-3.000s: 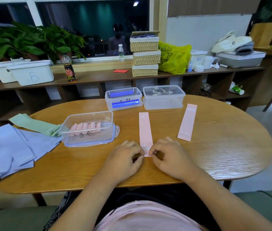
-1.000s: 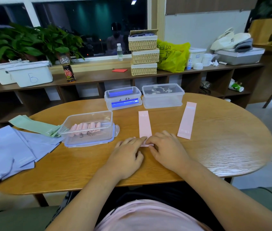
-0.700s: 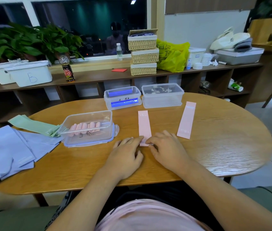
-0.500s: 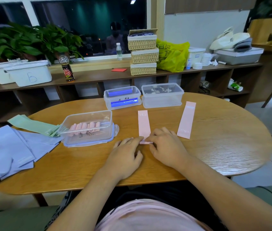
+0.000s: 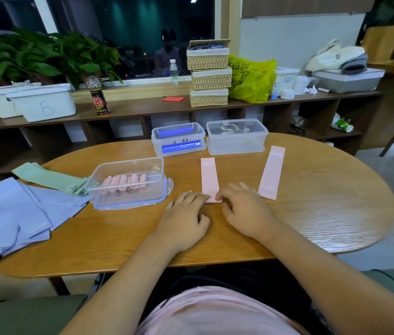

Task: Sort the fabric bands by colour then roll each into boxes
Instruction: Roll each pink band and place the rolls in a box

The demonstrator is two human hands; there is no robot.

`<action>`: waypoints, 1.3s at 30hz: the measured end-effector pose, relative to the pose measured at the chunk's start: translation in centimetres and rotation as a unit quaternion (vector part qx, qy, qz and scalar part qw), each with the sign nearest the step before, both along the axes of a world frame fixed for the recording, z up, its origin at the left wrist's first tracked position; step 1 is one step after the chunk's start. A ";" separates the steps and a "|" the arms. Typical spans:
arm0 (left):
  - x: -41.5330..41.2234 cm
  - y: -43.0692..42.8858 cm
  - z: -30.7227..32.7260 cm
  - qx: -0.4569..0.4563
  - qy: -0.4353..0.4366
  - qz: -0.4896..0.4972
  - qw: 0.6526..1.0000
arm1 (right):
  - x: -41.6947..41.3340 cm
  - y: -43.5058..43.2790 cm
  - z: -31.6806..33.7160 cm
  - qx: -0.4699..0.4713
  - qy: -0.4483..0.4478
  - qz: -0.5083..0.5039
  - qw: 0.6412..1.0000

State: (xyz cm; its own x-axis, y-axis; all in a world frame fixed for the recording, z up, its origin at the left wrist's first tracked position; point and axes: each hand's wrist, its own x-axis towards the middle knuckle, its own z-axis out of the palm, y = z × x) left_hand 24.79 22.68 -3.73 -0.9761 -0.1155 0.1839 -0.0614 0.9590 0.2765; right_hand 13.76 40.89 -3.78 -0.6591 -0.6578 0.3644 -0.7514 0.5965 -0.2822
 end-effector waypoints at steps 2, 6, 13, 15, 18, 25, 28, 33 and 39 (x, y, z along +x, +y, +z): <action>-0.6 -0.1 0.1 0.010 -0.005 0.000 1.000 | -0.3 -0.2 0.0 0.001 -0.002 0.000 1.000; -1.4 -0.3 0.5 0.043 -0.009 0.017 0.999 | -1.3 -0.8 0.4 0.007 -0.013 0.000 1.000; -0.6 -0.2 0.0 0.083 0.048 0.055 0.994 | -1.9 -1.5 0.5 -0.009 -0.028 -0.015 0.999; -0.3 -0.1 -0.1 0.081 0.061 0.056 0.993 | -1.6 -1.2 0.2 -0.024 -0.028 -0.014 0.999; 0.1 0.0 0.0 0.080 0.071 0.048 0.993 | -1.0 -0.4 0.0 -0.043 -0.020 -0.007 0.999; 0.4 0.1 0.0 0.042 0.064 0.015 0.997 | 0.3 1.2 -0.3 -0.044 -0.033 0.025 0.998; 0.2 0.0 -0.2 0.030 0.067 0.011 0.997 | 0.5 1.2 -0.2 -0.040 -0.040 0.026 0.998; 0.3 -0.1 -0.4 0.027 0.079 -0.015 0.996 | 0.6 1.2 -0.3 -0.087 -0.071 0.015 0.994; 0.2 -0.1 -0.6 0.013 0.084 -0.021 0.996 | 0.3 1.1 -0.5 -0.078 -0.047 0.010 0.996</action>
